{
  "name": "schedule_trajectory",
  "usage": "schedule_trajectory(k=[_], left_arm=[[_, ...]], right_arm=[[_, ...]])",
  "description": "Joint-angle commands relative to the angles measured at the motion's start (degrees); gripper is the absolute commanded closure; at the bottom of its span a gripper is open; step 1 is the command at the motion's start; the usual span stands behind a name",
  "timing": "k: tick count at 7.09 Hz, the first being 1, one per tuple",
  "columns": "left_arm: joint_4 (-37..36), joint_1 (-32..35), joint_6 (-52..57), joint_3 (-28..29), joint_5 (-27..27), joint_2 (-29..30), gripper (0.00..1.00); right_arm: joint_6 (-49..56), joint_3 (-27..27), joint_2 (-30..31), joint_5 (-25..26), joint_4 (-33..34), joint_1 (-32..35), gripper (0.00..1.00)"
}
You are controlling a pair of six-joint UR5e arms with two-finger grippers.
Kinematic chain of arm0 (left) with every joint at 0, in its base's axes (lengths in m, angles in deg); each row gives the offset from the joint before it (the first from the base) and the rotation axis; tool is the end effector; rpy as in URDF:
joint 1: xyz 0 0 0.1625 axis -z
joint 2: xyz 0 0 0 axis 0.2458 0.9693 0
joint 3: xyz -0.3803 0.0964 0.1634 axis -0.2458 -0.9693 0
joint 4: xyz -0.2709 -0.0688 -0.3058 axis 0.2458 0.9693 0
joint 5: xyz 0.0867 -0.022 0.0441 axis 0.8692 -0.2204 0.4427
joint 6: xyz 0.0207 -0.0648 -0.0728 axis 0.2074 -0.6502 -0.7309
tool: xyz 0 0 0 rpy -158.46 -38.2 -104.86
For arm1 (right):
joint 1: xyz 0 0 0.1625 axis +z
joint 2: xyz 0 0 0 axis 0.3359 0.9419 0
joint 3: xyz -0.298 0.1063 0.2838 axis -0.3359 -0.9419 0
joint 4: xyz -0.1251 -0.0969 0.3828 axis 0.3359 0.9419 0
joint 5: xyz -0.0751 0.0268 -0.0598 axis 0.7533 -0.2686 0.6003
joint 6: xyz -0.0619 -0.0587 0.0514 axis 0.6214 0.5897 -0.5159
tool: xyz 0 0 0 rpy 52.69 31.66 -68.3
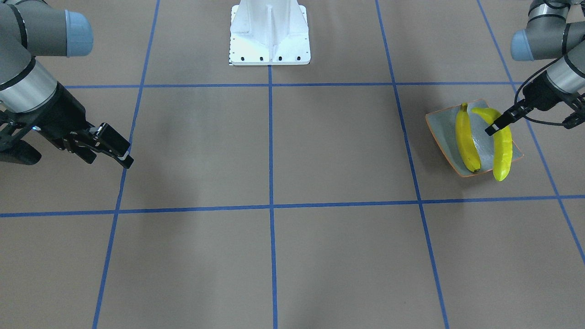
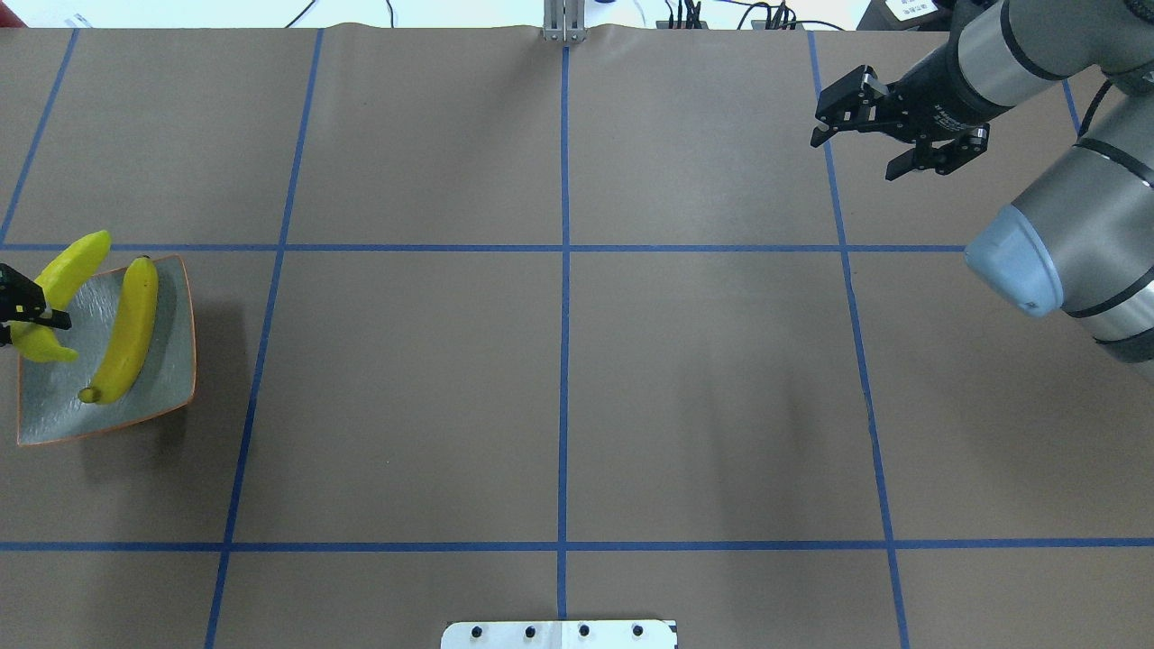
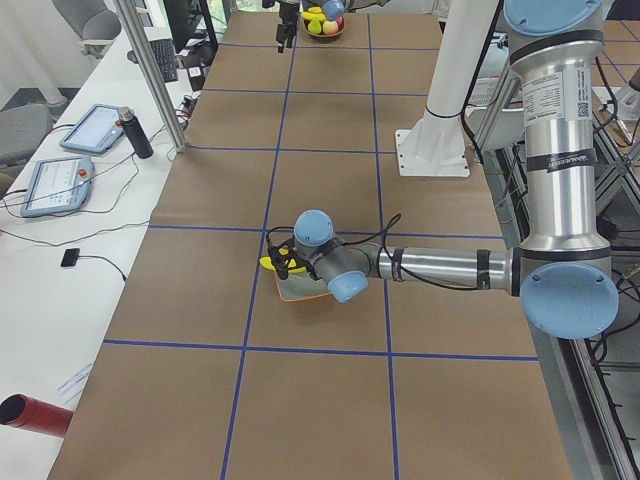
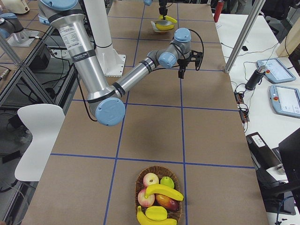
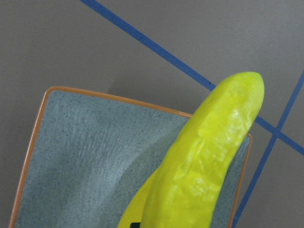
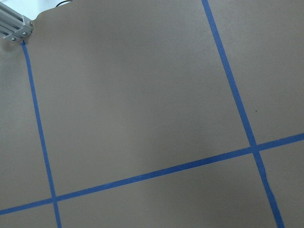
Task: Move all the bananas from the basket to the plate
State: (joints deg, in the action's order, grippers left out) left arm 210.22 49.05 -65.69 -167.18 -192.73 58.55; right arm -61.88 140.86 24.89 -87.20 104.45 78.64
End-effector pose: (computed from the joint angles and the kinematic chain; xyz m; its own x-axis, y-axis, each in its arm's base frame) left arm 0.1452 -0.4199 0.5869 0.3402 -0.4464 -0.8276 0.2918 0.8868 -0.3584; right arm -0.2464 -0.5516 0.2868 0.4763 0.2552 0.8415 -0.3005 0.9466 -0.1170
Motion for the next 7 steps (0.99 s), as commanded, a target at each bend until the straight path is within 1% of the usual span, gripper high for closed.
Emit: schedule_trajectory(k=[1,3,4,5,7], left_arm=[[6.69,0.0,-0.43,1.68,-2.23,-1.45,0.0],[6.62,0.0,-0.44,1.15,-2.59,-1.28,0.0],[5.92,1.22,-0.35,1.15,-4.76,-0.49,0.0],[5.48,4.11,-0.35,1.15,-5.66,1.61,0.0],[-1.86,7.54,0.09,0.97,-4.88,8.8,0.0]], right_arm=[[1.14,-0.03,0.45,-0.24,0.03,0.66,0.0],[2.27,-0.03,0.89,-0.42,0.46,1.71,0.0],[4.46,-0.12,1.85,-0.68,0.64,2.94,0.0],[7.09,-0.29,3.17,-0.95,0.73,4.52,0.0],[17.52,-0.38,8.95,-0.69,0.73,7.33,0.0]])
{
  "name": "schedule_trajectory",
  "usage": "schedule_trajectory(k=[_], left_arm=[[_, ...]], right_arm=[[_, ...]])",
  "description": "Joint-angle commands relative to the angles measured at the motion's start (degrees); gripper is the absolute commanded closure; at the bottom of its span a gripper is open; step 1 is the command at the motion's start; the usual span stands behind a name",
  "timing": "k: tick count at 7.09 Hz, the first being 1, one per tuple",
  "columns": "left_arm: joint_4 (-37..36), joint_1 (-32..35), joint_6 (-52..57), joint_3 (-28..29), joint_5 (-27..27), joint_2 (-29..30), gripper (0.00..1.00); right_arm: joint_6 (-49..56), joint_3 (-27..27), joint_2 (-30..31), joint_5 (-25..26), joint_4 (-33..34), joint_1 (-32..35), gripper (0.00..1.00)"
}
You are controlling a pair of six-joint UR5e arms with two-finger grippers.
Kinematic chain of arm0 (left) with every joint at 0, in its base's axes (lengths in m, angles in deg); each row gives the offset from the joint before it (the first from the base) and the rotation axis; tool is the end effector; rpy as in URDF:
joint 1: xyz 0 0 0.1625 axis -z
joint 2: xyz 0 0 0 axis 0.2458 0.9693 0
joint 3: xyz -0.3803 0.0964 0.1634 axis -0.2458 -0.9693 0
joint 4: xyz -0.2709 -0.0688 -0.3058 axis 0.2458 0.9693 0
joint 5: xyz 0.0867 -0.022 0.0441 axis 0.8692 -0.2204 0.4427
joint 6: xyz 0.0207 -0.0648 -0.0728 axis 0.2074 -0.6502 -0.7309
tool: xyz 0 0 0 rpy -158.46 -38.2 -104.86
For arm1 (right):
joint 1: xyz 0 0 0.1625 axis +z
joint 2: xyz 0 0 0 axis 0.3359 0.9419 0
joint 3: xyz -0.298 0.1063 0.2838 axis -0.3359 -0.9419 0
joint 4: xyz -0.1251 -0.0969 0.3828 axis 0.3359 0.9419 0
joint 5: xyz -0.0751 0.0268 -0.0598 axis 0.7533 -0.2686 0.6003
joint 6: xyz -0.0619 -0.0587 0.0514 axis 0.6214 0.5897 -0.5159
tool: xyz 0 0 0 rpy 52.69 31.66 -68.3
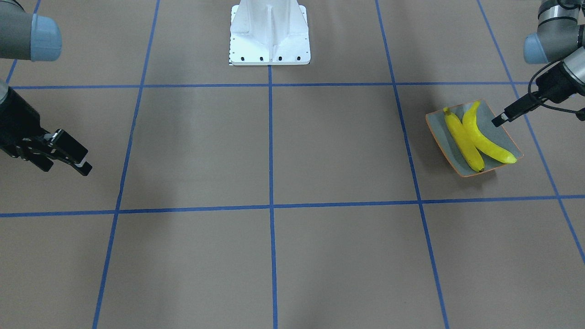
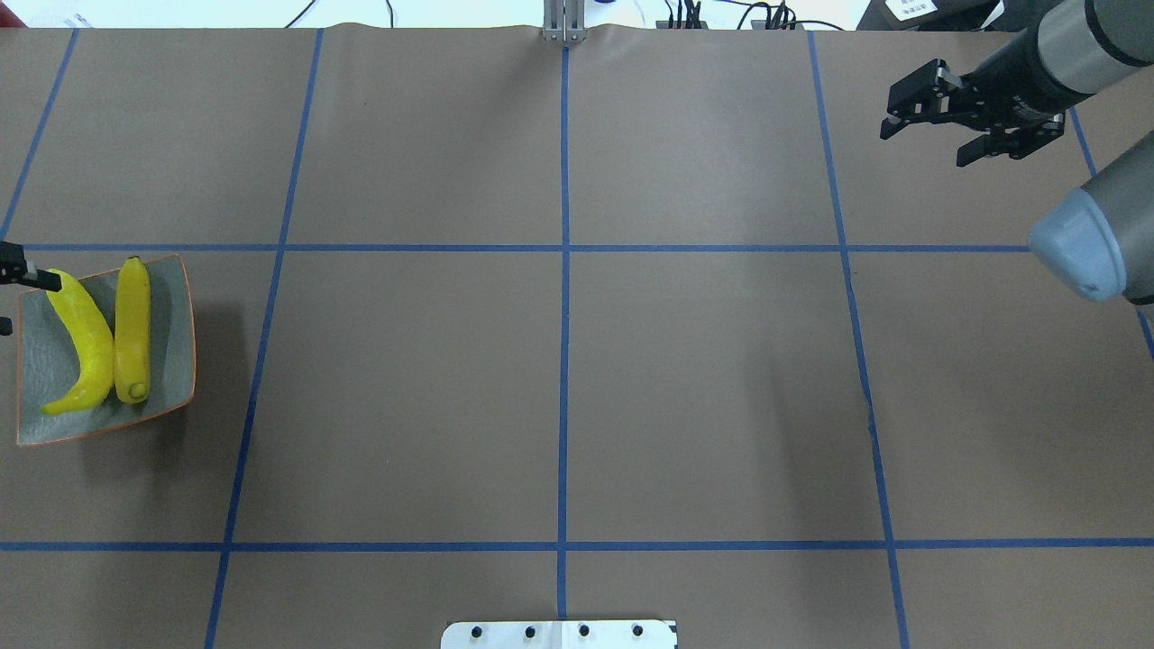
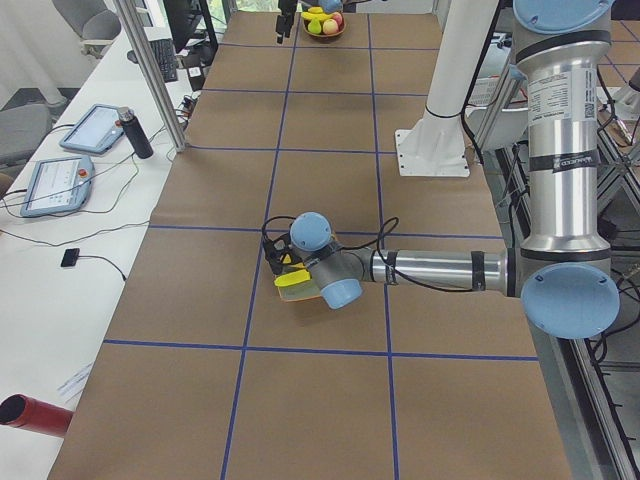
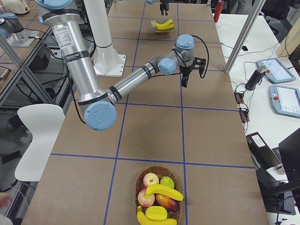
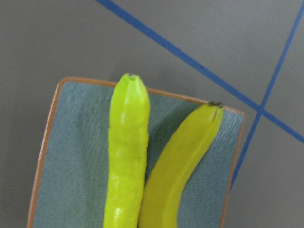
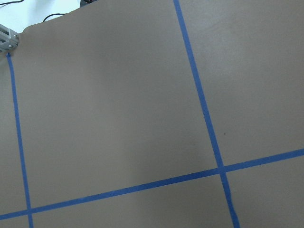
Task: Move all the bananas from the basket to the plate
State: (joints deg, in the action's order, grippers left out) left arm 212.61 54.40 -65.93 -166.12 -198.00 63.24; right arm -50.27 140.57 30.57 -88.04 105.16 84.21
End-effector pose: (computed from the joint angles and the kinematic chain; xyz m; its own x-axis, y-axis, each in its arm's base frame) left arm 0.1203 -0.4539 0.5502 0.2503 -0.3934 -0.8846 0.2791 0.9042 -0.3232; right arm -0.1865 -0.5592 0.3488 0.5541 0.1958 0.8091 -0.2822 0.9586 -0.0387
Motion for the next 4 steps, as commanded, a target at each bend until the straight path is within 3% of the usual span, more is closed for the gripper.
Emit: schedule_trajectory(k=[1,2,4], left_arm=[[-5.42,2.64,0.5,-0.09,2.32,5.89,0.0],[-7.09,2.12,0.59,-0.18,5.29,7.56,0.0],[-17.86,1.5,4.18,-0.96,9.43,13.35,0.0]], right_arm=[[12.14,-0.18,6.95,0.58,0.02,3.78,0.0],[19.69,-1.48,10.03,0.68,0.02,6.67,0.0],[36.22,-8.31,12.61,0.85,0.02,14.04,0.0]])
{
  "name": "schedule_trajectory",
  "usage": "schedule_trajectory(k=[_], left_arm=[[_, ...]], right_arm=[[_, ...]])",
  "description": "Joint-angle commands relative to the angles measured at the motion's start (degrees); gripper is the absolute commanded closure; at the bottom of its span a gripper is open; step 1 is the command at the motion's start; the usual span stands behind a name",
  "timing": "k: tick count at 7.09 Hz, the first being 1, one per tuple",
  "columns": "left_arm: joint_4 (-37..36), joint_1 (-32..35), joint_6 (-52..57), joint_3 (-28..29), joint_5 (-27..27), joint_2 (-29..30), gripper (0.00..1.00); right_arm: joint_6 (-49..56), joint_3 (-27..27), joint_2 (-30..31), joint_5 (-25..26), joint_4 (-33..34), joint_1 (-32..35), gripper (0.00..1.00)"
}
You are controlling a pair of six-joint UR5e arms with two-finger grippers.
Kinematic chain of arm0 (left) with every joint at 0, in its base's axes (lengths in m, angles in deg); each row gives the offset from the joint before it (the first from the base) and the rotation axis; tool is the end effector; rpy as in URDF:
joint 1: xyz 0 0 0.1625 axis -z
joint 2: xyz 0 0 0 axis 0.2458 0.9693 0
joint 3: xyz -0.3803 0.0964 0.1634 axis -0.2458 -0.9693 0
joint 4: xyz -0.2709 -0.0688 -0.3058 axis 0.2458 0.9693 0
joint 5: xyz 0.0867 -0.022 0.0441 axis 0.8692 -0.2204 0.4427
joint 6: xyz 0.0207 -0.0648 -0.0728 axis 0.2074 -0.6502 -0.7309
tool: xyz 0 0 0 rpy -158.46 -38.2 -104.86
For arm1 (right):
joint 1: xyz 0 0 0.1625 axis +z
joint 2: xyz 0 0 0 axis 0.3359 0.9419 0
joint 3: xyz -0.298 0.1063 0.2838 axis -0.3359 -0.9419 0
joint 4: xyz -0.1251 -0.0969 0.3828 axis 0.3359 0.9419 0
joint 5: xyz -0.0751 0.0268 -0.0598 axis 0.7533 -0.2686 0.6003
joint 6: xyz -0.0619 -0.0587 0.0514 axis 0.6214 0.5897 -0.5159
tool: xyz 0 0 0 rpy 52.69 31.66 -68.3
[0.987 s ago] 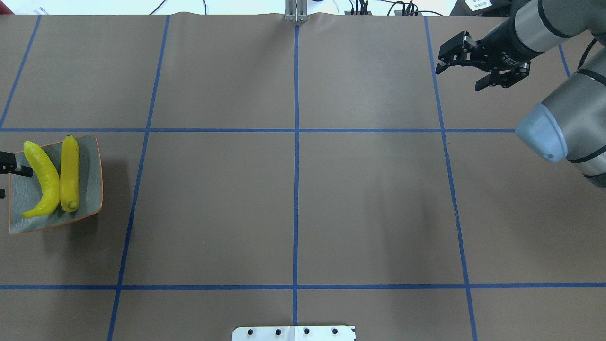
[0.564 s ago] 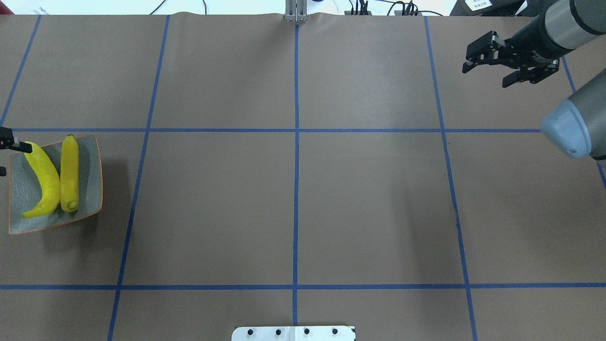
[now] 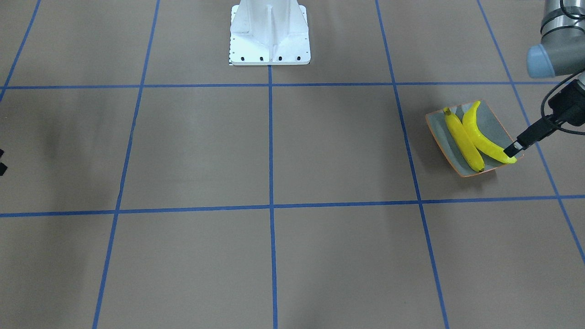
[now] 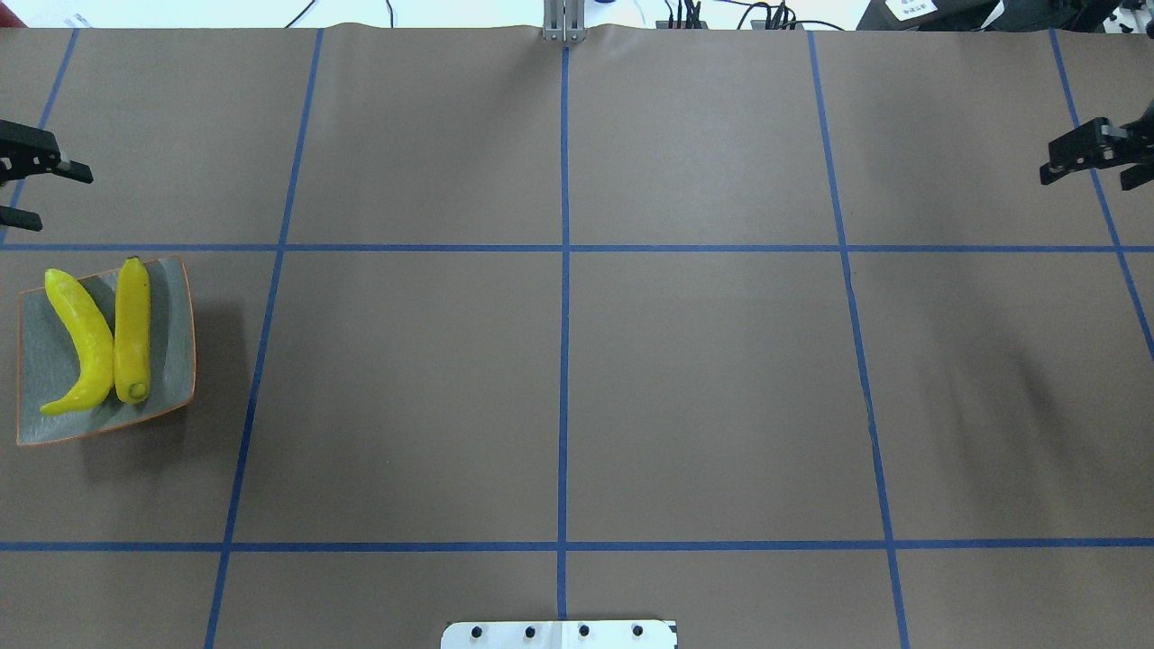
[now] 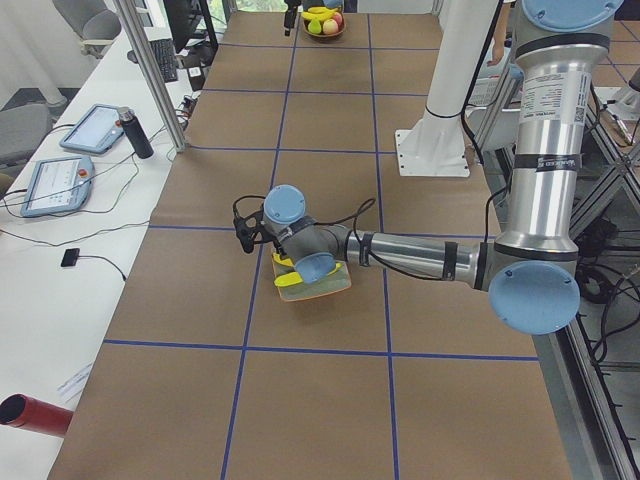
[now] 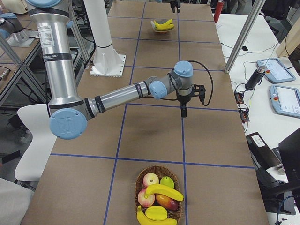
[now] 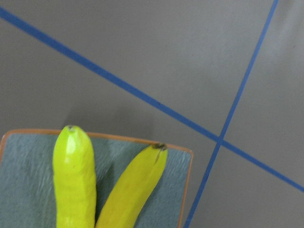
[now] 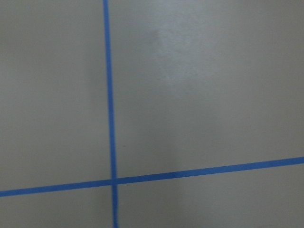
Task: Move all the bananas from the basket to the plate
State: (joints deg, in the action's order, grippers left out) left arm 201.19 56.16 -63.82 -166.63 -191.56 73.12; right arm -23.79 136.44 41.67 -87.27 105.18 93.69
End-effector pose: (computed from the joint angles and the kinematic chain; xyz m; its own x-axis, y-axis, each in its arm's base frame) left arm 0.1254 -0.5323 0.4851 0.2734 -0.3877 -0.8803 0.3988 0.8785 -0.2631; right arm -0.0802 -0.5455 0.4944 0.7159 0.0418 0.6970 -0.1507 0.9839 0.0957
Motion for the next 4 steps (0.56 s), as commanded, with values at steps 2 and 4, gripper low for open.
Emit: schedule_trajectory(k=[2,4], left_arm=[[-9.4,-2.1,2.62,-0.46,6.52,6.82,0.0],[-9.49,-3.85,2.53,-0.46,6.61,8.67,0.0]], right_arm=[[13.75,-11.57,1.96,6.36,-0.44,9.94,0.0],[17.98,-17.37,1.87,13.34,-0.79,11.01,0.0]])
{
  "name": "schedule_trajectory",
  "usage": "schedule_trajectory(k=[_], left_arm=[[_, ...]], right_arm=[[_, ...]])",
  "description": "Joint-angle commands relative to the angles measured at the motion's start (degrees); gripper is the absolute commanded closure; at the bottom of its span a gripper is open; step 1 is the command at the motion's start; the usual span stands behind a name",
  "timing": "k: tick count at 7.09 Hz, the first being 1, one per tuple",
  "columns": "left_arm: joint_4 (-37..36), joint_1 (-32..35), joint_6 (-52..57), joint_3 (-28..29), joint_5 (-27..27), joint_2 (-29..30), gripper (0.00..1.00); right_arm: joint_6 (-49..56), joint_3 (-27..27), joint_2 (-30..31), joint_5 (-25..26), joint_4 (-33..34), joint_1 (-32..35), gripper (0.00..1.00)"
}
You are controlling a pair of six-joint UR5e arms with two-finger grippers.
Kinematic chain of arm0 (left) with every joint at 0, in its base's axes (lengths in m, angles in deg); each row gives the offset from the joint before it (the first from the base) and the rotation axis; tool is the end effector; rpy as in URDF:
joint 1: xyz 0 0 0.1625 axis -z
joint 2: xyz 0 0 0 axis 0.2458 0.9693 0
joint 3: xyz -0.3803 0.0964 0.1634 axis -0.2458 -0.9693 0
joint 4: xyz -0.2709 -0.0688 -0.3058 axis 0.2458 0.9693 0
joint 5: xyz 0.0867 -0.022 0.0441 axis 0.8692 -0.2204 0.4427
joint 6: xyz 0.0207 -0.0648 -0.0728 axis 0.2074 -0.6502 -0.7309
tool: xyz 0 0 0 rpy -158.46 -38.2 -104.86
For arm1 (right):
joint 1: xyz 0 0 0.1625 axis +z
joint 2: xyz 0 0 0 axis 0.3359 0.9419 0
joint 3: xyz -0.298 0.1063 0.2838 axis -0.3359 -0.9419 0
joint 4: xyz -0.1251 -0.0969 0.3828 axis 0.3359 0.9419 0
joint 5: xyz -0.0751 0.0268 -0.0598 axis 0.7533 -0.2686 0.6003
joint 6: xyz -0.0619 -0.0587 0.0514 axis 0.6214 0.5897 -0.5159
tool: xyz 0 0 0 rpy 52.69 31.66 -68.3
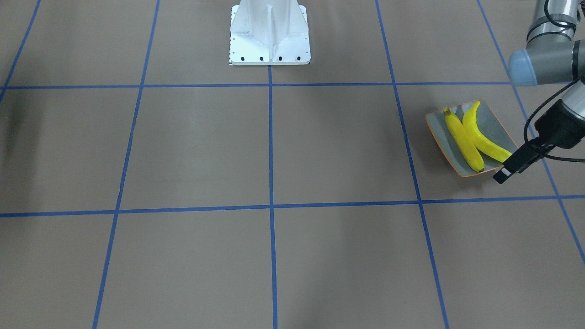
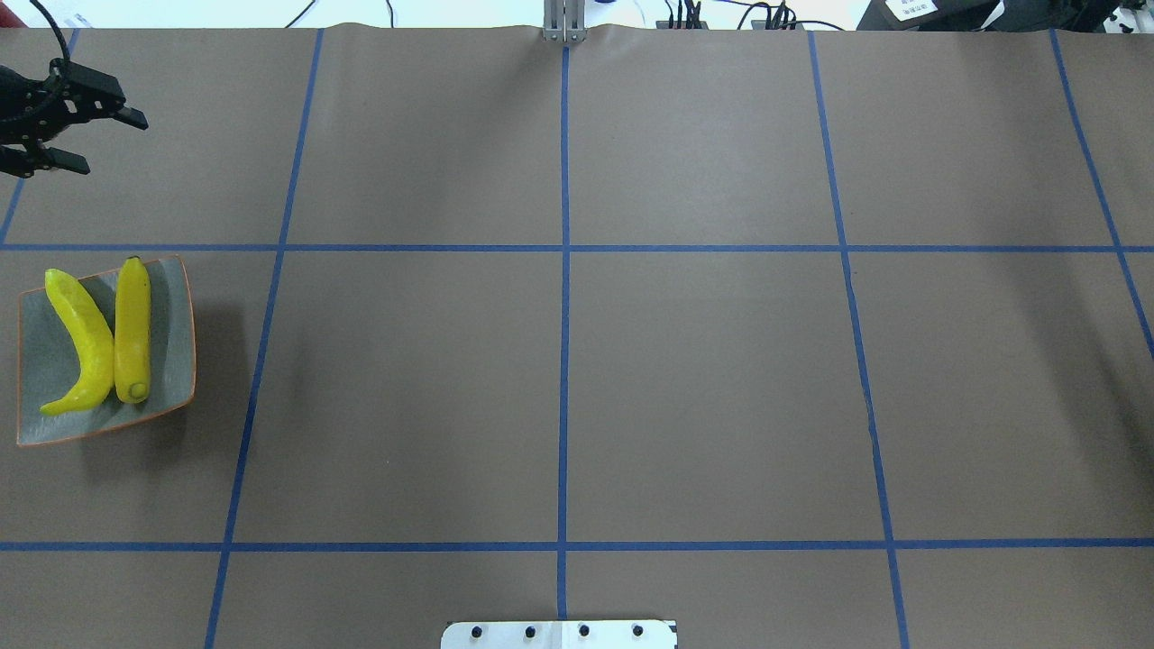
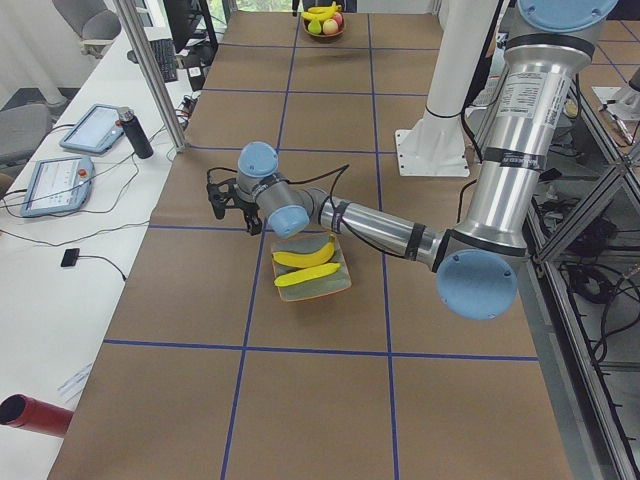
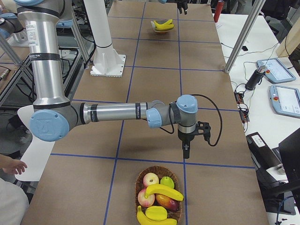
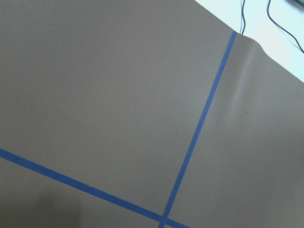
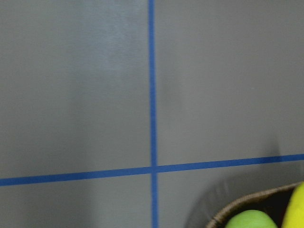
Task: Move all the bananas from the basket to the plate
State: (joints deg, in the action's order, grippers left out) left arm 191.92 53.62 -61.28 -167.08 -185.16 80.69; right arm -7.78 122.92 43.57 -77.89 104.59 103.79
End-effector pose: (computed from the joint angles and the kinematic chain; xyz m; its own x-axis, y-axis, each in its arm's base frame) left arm 0.1605 -0.5760 0.4293 0.3353 -0.3602 -0.8705 0.4415 0.8764 -0.1925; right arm 0.0309 -0.5470 0.6391 0.8632 0.0829 0.4979 -0.1361 0.9881 0.0714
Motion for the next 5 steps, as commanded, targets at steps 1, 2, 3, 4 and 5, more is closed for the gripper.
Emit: schedule_trajectory(k=[1,2,3,4,5], left_arm=[[-0.22,-2.54,-0.02,-0.01,0.47,1.46,0.0],[-0.13,-2.9,0.07,-0.1,0.48,1.73,0.0],[-0.13,-5.51,0.16,-0.36,0.56,3.12,0.0],[-0.22,-7.54,0.16,-0.71,0.74,4.09,0.0],[-0.3,-8.08,3.64,-1.76,2.74,4.54,0.0]], right_arm=[[1.88,-8.06,-0.64,5.72,-0.28,1.09,0.0],[1.88,-11.15,-0.47,5.82,-3.85,1.09,0.0],[1.97,-15.88,-0.65,6.17,-10.32,1.09,0.0],[1.97,-17.93,-1.61,7.56,-12.04,1.09,0.0],[1.88,-18.73,-1.7,7.84,-12.06,1.0,0.0]])
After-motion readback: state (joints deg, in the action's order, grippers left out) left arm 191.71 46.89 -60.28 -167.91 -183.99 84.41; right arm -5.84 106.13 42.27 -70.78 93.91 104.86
